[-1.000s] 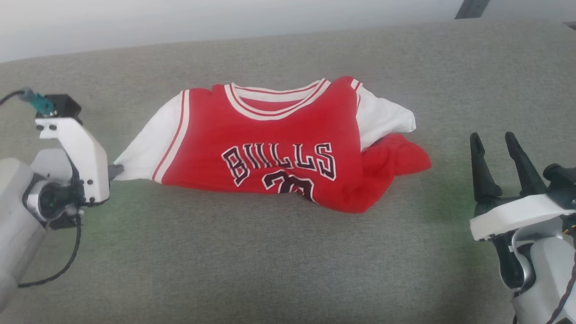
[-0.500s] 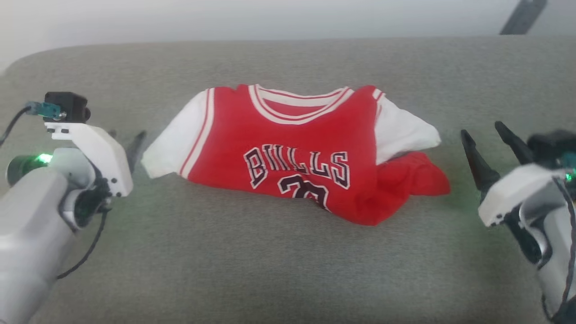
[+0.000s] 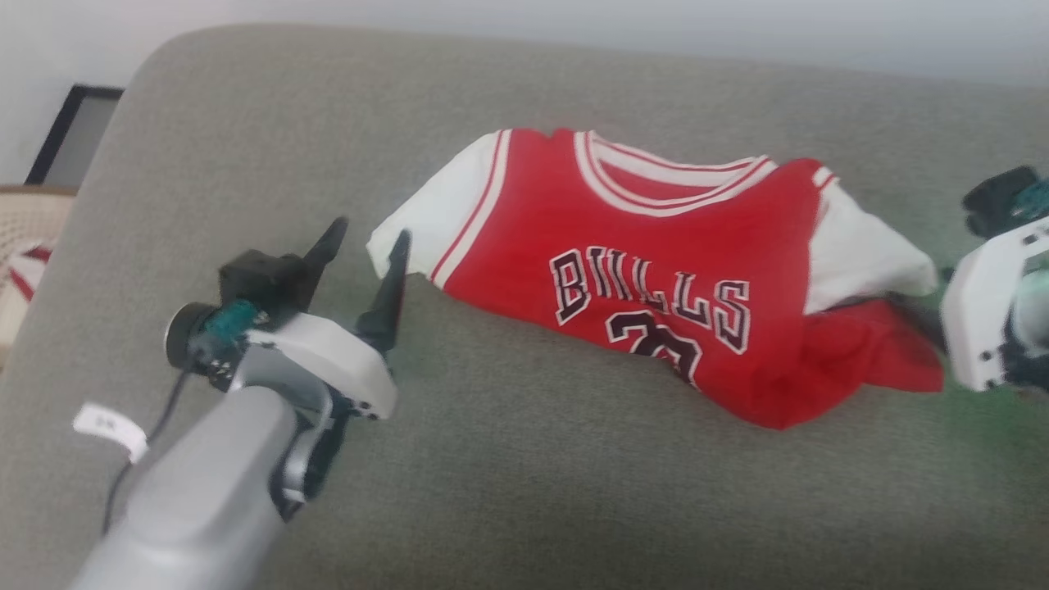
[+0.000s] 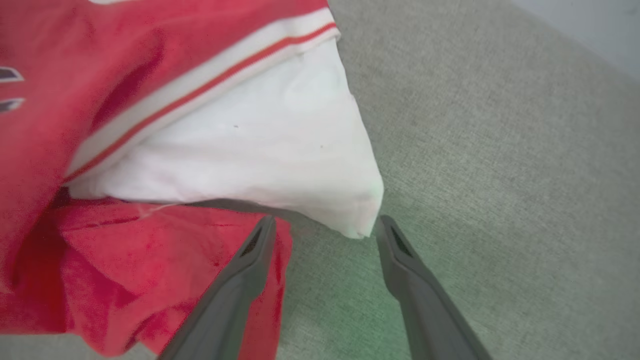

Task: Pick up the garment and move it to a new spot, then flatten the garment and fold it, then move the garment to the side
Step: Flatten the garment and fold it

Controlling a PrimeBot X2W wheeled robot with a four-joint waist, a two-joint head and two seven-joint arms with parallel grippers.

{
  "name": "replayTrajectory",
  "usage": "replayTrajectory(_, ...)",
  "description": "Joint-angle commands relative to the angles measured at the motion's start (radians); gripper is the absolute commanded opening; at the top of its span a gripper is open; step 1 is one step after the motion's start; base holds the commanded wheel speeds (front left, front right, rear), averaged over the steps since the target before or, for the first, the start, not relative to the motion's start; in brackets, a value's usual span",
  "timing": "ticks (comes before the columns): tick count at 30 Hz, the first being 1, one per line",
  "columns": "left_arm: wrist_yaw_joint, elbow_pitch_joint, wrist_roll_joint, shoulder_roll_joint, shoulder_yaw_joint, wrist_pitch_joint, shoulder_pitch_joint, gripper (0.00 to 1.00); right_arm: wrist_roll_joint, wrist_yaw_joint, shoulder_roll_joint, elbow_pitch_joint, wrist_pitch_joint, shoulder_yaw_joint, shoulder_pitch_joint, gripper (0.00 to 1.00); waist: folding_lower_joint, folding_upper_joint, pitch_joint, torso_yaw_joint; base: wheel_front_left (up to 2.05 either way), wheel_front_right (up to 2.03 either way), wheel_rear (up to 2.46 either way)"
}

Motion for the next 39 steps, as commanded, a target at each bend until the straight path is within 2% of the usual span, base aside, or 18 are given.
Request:
replayTrajectory(1, 0.026, -0.050, 0.059, -0.018, 0.035, -0.005, 0.038, 1.00, 0.025, -0.002, -0.025, -0.004, 0.037, 0.012, -0.023, 1.00, 0.0000, 0.0000, 0.030, 0.031, 0.00, 0.00, 0.00)
replayTrajectory(5, 0.068, -0.218, 0.229, -0.082, 0.155, -0.006, 0.165, 1.00, 0.088, -0.002, -0.083, 0.002, 0.122, 0.021, -0.081, 1.00, 0.0000, 0.0000, 0.066, 0.062, 0.00, 0.00, 0.00)
replayTrajectory(8, 0.059, -0.286, 0.319, -0.130, 0.222, -0.006, 0.248, 1.00, 0.107, -0.002, -0.115, 0.021, 0.175, 0.030, -0.109, 1.00, 0.0000, 0.0000, 0.090, 0.076, 0.00, 0.00, 0.00)
replayTrajectory(13, 0.005, -0.322, 0.396, -0.196, 0.317, -0.006, 0.321, 1.00, 0.131, -0.002, -0.131, 0.035, 0.241, 0.072, -0.118, 1.00, 0.0000, 0.0000, 0.119, 0.086, 0.00, 0.00, 0.00)
replayTrajectory(14, -0.007, -0.322, 0.405, -0.206, 0.331, -0.006, 0.326, 1.00, 0.137, -0.002, -0.130, 0.036, 0.250, 0.084, -0.115, 0.94, 0.0000, 0.0000, 0.122, 0.086, 0.00, 0.00, 0.00)
replayTrajectory(15, -0.018, -0.321, 0.414, -0.217, 0.347, -0.006, 0.330, 1.00, 0.143, -0.002, -0.128, 0.030, 0.251, 0.092, -0.112, 0.47, 0.0000, 0.0000, 0.124, 0.085, 0.00, 0.00, 0.00)
replayTrajectory(17, -0.042, -0.317, 0.432, -0.237, 0.375, -0.006, 0.337, 1.00, 0.163, -0.001, -0.121, 0.026, 0.235, 0.095, -0.112, 0.06, 0.0000, 0.0000, 0.126, 0.081, 0.00, 0.00, 0.00)
replayTrajectory(18, -0.053, -0.315, 0.441, -0.245, 0.389, -0.006, 0.340, 1.00, 0.166, -0.001, -0.118, 0.024, 0.224, 0.096, -0.114, 0.00, 0.0000, 0.0000, 0.126, 0.076, 0.00, 0.00, 0.00)
replayTrajectory(22, -0.091, -0.310, 0.471, -0.275, 0.434, -0.006, 0.343, 1.00, 0.185, -0.002, -0.133, 0.025, 0.191, 0.094, -0.129, 0.00, 0.0000, 0.0000, 0.129, 0.058, 0.00, 0.00, 0.00)
replayTrajectory(28, -0.130, -0.312, 0.520, -0.306, 0.490, -0.006, 0.347, 1.00, 0.183, -0.002, -0.212, 0.042, 0.118, 0.058, -0.154, 0.00, 0.0000, 0.0000, 0.144, 0.036, 0.00, 0.00, 0.00)
replayTrajectory(32, -0.152, -0.319, 0.541, -0.325, 0.521, -0.006, 0.356, 1.00, 0.174, -0.002, -0.280, 0.091, 0.082, 0.036, -0.143, 0.00, 0.0000, 0.0000, 0.154, 0.028, 0.00, 0.00, 0.00)
replayTrajectory(39, -0.185, -0.314, 0.575, -0.342, 0.553, -0.006, 0.362, 1.00, 0.139, -0.002, -0.338, 0.180, 0.047, 0.010, -0.117, 0.00, 0.0000, 0.0000, 0.154, 0.021, 0.00, 0.00, 0.00)
